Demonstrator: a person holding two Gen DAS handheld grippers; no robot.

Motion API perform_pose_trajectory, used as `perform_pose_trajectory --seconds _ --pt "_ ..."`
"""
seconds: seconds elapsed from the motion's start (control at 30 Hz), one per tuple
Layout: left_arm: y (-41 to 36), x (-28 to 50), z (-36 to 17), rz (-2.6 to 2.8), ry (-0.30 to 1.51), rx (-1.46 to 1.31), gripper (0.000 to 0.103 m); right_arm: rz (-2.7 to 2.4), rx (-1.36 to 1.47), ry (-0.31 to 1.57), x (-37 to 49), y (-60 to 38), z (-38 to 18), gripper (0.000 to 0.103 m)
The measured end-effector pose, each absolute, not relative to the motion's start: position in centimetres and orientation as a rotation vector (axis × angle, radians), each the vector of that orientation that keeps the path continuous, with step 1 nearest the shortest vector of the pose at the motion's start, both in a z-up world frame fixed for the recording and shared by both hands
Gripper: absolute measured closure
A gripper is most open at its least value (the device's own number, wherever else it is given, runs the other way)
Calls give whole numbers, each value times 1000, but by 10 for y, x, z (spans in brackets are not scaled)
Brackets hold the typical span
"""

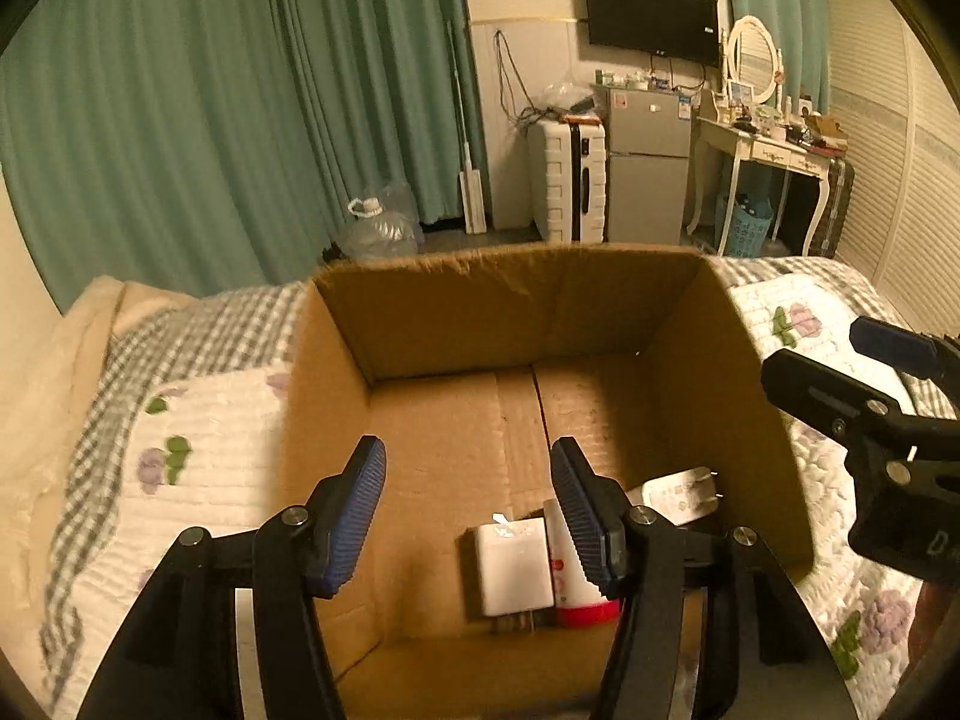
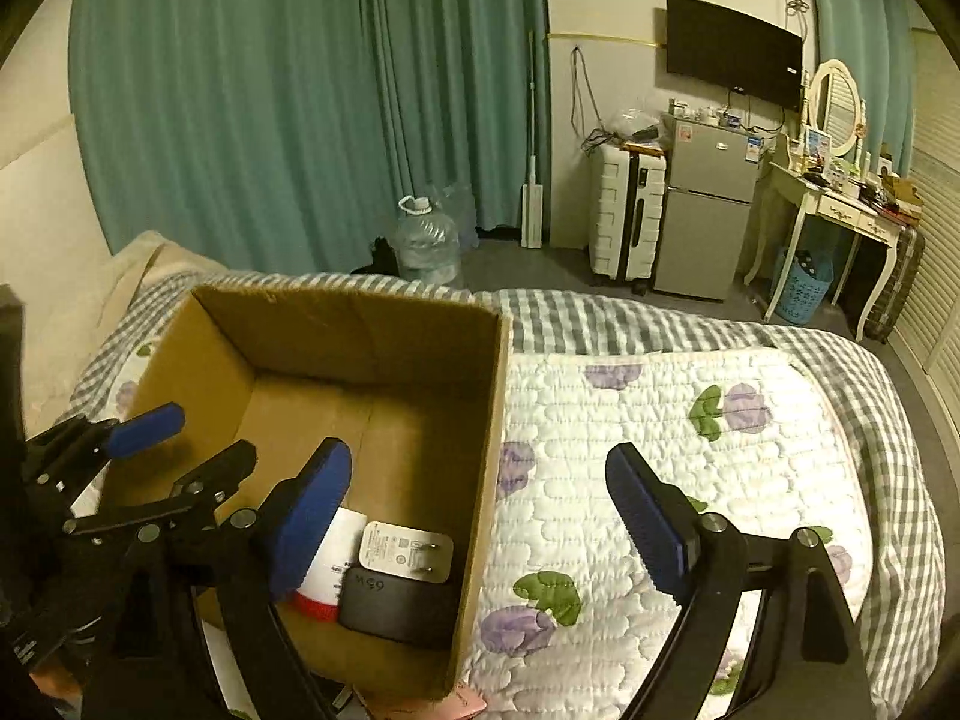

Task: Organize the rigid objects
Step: 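Lower both white chargers into the box and open both grippers, then move both grippers back toward the remaining items beside the box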

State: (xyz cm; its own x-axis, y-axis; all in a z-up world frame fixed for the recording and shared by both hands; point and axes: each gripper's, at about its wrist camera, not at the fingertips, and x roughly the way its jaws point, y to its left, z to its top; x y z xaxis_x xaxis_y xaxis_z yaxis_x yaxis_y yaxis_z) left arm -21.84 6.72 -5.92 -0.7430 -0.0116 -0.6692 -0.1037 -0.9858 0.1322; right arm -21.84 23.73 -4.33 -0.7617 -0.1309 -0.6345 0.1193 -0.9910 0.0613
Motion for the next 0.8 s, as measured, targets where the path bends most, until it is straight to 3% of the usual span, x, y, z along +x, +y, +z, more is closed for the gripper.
perform_pose_trajectory --seconds 0.47,0.63,0.8 --pt "27 -116 39 2992 192 -946 33 -2801 885 170 -112 225 52 15" --pt "10 -87 28 2997 202 -976 33 -2738 884 305 -78 212 51 15" --pt "-5 -80 -17 2972 163 -1087 33 -2650 957 453 -73 200 14 15"
